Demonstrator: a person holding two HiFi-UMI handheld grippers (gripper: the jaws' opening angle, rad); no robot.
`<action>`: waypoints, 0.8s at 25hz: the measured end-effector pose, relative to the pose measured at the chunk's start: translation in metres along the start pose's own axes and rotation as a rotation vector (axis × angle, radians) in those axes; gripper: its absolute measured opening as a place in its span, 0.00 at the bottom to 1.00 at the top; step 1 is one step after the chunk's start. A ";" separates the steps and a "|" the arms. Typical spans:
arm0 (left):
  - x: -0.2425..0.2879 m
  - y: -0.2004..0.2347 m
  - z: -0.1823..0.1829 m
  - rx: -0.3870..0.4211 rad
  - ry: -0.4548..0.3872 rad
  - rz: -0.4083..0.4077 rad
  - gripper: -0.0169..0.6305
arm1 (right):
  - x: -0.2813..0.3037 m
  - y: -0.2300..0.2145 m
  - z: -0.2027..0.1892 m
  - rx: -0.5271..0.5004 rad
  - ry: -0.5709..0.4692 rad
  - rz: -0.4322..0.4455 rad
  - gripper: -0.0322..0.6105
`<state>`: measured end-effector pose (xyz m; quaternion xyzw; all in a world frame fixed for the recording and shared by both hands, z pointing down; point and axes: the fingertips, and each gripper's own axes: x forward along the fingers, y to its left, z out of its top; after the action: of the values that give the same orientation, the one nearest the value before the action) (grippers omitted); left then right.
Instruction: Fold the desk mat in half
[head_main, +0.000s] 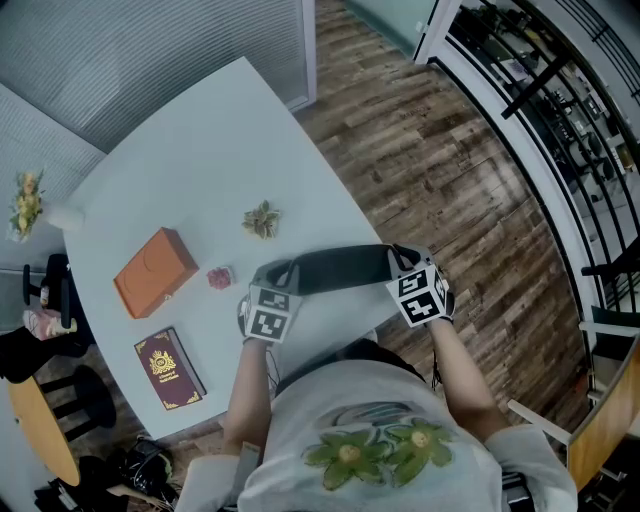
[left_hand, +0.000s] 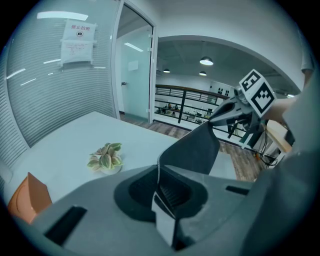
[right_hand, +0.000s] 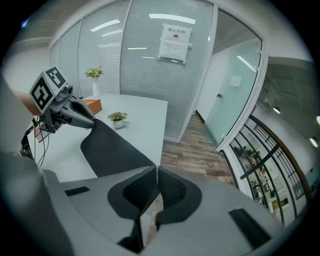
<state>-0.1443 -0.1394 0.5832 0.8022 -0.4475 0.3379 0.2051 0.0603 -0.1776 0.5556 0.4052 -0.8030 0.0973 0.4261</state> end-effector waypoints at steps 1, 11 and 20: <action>0.001 0.000 0.000 0.000 -0.001 -0.001 0.06 | 0.001 0.000 0.000 0.001 0.002 0.001 0.10; 0.007 0.003 -0.003 -0.008 0.018 -0.009 0.06 | 0.009 -0.002 0.000 -0.010 0.014 0.005 0.10; 0.016 0.003 -0.010 -0.002 0.057 -0.016 0.06 | 0.022 -0.002 -0.004 -0.019 0.042 0.013 0.10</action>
<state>-0.1448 -0.1440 0.6013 0.7956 -0.4353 0.3584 0.2214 0.0573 -0.1887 0.5744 0.3939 -0.7973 0.1011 0.4461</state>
